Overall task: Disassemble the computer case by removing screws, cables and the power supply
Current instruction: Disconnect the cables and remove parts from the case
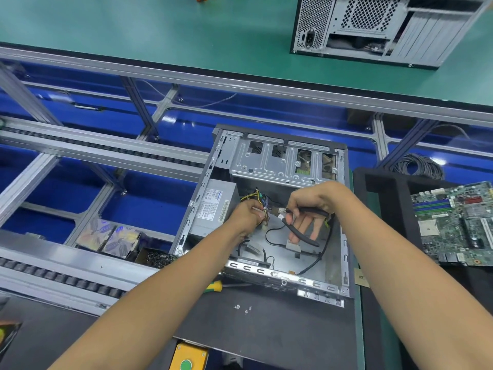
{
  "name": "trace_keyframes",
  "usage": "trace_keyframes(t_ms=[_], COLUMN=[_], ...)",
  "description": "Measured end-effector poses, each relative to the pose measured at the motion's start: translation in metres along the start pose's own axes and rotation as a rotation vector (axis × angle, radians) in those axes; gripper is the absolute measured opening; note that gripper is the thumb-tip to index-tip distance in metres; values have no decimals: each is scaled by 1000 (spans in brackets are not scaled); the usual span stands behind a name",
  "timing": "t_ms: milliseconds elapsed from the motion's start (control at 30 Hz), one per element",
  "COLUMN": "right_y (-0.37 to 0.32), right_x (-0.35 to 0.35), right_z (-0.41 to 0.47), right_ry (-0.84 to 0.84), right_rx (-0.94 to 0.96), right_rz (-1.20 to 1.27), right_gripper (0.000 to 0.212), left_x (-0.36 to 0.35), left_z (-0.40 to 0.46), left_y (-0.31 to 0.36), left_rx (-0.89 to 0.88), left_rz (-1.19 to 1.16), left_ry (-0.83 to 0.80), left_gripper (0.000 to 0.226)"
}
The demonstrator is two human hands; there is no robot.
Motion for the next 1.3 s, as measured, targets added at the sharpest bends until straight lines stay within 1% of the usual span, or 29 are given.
trace_keyframes(t_ms=[200, 400, 500, 633, 733, 800, 900, 1133, 1300], right_y=[-5, -7, -7, -1, 0, 2, 4, 10, 13], right_x=[0, 5, 5, 4, -3, -8, -11, -15, -18], right_z=[1, 3, 4, 10, 11, 13, 17, 23, 27], right_ry=[4, 65, 61, 64, 39, 20, 28, 51, 42], right_rx=[-22, -32, -51, -93, -113, -122, -115, -85, -59], right_rz=[-32, -61, -63, -89, -71, -69, -67, -33, 9], right_gripper=[28, 26, 25, 36, 26, 27, 38, 35, 34], left_x=[1, 0, 0, 0, 0, 1, 0, 1, 1], left_z=[0, 1, 2, 1, 0, 0, -1, -4, -3], left_y=[0, -1, -1, -1, 0, 0, 1, 4, 4], left_rx=[-6, -9, -23, -39, -38, -37, -34, -39, -54], left_rz=[-2, -7, -7, 5, 9, 15, 41, 51, 94], left_ry=[8, 9, 7, 2, 4, 8, 6, 10, 12], left_gripper=[16, 14, 16, 16, 17, 18, 18, 20, 14])
Point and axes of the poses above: each hand's wrist, its own z-axis towards the middle knuckle, its own x-axis out of the back of the hand, y = z × x, the point moved 6 cm from there along z, towards the middle knuckle, and after that the axes turned 3 degrees about y, right-handed, at the moved point
